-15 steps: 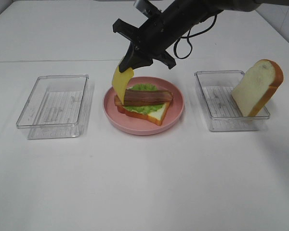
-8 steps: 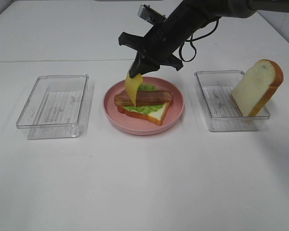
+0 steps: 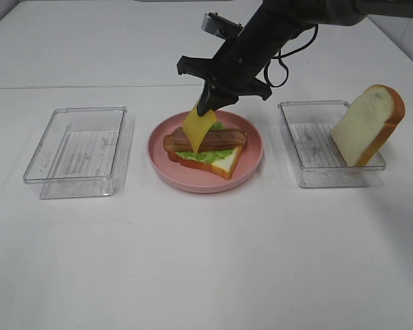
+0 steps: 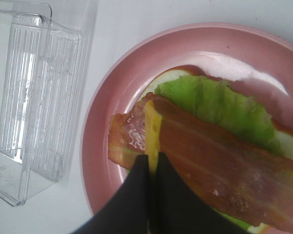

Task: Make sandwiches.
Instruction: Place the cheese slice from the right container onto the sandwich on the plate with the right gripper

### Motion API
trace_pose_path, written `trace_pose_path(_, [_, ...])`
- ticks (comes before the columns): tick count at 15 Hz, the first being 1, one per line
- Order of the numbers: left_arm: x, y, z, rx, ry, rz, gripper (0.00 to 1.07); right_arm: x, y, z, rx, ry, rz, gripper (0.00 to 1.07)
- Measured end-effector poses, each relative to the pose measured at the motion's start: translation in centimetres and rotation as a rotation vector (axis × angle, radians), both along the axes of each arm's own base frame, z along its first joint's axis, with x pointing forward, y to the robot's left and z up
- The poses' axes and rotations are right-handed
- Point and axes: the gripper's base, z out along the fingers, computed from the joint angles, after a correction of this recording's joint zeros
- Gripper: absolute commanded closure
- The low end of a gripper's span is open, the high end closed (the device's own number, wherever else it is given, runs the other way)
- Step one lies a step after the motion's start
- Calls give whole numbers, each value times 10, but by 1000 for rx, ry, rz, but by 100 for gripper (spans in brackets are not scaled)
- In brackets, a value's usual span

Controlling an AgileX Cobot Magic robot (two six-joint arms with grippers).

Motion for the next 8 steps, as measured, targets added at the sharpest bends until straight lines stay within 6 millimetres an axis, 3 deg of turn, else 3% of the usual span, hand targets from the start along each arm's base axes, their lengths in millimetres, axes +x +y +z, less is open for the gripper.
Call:
trace_pose_path(1, [0,0,0,0,0,0,23,0,-1,-1,-15,-5,-1,107])
trace_pose_path(3, [0,0,0,0,0,0,23,1,-4,-2,-52,-9,-14,92])
trace_pose_path(4, [0,0,0,0,0,0,23,2,-6,-2,-66,-10,-21,79])
trace_pose_path(5, [0,0,0,0,0,0,23,1,-6,-3,-73,-8,-22,53])
trace_pose_path(6, [0,0,0,0,0,0,23,1,-6,-3,-75,-5,-20,40])
trace_pose_path(8, [0,0,0,0,0,0,23,0,-7,-3,-78,5,-16,28])
